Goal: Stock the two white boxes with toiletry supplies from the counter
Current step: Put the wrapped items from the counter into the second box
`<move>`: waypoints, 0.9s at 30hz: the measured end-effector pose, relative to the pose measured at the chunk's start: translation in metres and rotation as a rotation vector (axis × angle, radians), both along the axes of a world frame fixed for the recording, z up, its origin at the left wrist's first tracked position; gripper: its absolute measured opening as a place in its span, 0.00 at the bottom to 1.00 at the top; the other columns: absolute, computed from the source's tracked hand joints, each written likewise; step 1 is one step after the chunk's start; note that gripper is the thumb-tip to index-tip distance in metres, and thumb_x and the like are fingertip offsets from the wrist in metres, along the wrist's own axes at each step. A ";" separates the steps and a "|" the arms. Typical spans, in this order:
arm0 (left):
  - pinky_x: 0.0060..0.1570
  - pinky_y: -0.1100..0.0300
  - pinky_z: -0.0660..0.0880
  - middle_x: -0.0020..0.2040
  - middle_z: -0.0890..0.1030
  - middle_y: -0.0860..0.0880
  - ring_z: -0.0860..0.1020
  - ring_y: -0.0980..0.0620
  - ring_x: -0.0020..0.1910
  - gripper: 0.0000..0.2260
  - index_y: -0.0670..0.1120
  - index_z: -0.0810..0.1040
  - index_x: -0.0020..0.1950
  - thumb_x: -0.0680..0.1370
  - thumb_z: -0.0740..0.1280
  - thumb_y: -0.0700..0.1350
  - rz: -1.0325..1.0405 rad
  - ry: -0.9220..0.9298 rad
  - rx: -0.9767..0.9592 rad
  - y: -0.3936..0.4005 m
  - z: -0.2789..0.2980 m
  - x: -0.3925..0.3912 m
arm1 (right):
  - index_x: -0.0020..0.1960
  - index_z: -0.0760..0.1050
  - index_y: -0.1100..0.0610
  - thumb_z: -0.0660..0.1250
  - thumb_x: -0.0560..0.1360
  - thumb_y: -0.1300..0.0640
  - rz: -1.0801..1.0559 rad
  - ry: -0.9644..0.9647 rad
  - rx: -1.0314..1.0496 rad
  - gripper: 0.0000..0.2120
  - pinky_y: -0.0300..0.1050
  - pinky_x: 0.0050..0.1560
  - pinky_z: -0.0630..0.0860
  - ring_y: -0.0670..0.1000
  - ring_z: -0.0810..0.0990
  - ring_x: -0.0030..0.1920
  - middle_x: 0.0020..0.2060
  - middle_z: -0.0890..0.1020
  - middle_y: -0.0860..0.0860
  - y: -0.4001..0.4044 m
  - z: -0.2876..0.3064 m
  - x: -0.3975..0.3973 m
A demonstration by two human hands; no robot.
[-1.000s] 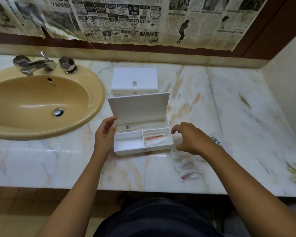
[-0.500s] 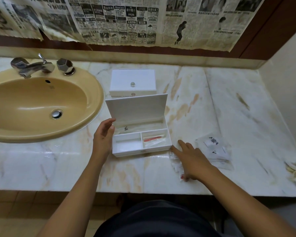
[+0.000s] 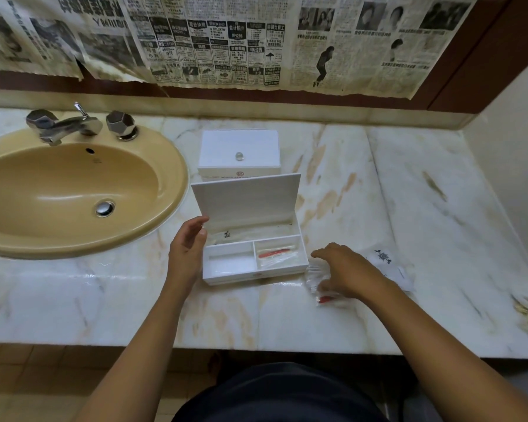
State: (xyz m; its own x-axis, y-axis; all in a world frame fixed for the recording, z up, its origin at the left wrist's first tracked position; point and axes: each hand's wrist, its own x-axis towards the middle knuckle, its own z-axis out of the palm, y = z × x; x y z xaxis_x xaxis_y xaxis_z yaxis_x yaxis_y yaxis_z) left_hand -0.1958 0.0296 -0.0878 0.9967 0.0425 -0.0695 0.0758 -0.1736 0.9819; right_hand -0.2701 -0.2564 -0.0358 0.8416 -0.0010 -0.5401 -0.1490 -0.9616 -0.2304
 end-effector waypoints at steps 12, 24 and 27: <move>0.55 0.76 0.69 0.55 0.79 0.57 0.75 0.69 0.54 0.10 0.50 0.77 0.58 0.82 0.61 0.38 -0.006 -0.004 -0.022 0.000 0.000 0.001 | 0.43 0.81 0.54 0.61 0.73 0.66 -0.142 -0.170 0.001 0.11 0.39 0.37 0.68 0.48 0.76 0.40 0.42 0.81 0.49 -0.001 -0.011 0.008; 0.56 0.75 0.69 0.57 0.79 0.56 0.76 0.65 0.57 0.11 0.51 0.78 0.59 0.82 0.62 0.39 -0.016 0.001 -0.016 0.002 -0.002 0.001 | 0.45 0.76 0.54 0.60 0.75 0.63 -0.167 -0.236 0.021 0.07 0.46 0.42 0.76 0.52 0.78 0.40 0.44 0.81 0.50 -0.006 0.005 0.021; 0.56 0.75 0.69 0.56 0.80 0.56 0.76 0.66 0.56 0.11 0.54 0.78 0.57 0.82 0.62 0.39 -0.010 -0.003 -0.016 0.002 -0.001 0.002 | 0.44 0.75 0.55 0.60 0.75 0.61 -0.177 -0.231 0.030 0.06 0.45 0.41 0.75 0.52 0.78 0.41 0.45 0.81 0.51 -0.007 0.004 0.021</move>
